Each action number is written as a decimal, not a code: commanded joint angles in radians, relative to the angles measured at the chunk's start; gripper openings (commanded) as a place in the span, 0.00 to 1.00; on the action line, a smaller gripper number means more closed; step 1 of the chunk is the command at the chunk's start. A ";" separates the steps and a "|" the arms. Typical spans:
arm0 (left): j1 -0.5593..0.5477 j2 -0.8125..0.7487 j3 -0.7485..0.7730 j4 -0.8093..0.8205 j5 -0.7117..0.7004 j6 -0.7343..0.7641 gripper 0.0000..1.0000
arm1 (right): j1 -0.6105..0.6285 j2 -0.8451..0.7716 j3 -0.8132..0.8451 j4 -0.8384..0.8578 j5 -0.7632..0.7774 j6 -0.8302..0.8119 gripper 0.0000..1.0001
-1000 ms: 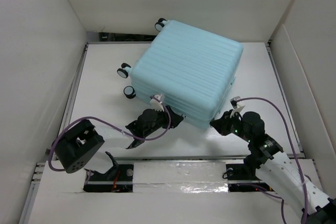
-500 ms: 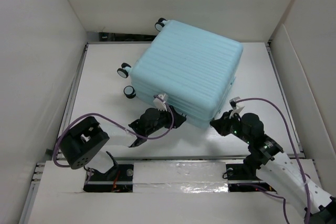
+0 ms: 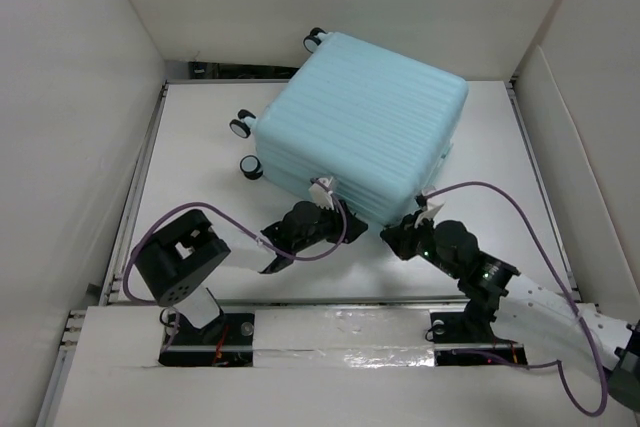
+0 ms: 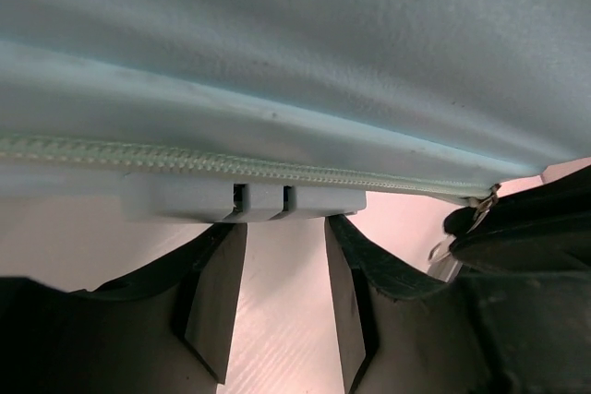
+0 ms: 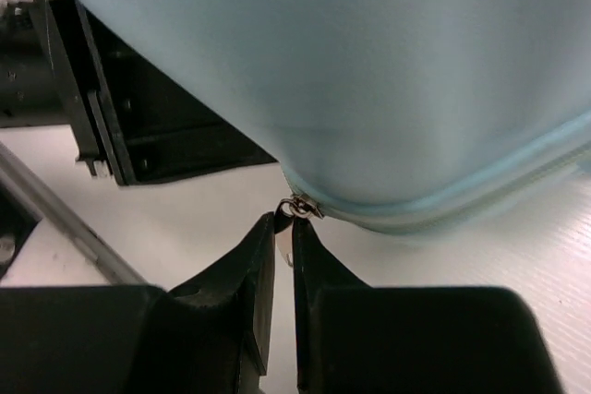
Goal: Pack the luggage
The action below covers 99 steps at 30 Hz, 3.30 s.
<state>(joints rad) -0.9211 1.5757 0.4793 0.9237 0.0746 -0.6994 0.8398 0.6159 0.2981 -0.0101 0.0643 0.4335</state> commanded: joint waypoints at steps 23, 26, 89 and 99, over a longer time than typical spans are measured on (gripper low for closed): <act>0.367 -0.653 -0.033 -0.463 -0.262 0.011 0.69 | 0.211 0.315 -0.036 0.555 0.350 0.137 0.00; 0.554 -0.727 -0.010 -0.487 -0.256 -0.070 0.77 | 0.211 0.248 -0.054 0.516 0.351 0.120 0.00; 0.769 -0.211 0.147 0.022 0.100 -0.302 0.00 | 0.220 0.297 0.125 0.260 0.528 -0.004 0.57; 0.714 -0.555 -0.205 0.015 0.076 -0.276 0.00 | 0.101 0.148 0.150 0.067 0.327 -0.085 0.79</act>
<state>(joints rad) -0.1925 1.1156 0.3328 0.9489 0.1036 -1.0103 0.9585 0.8146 0.3843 0.1143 0.4103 0.4011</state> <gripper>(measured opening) 0.703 0.780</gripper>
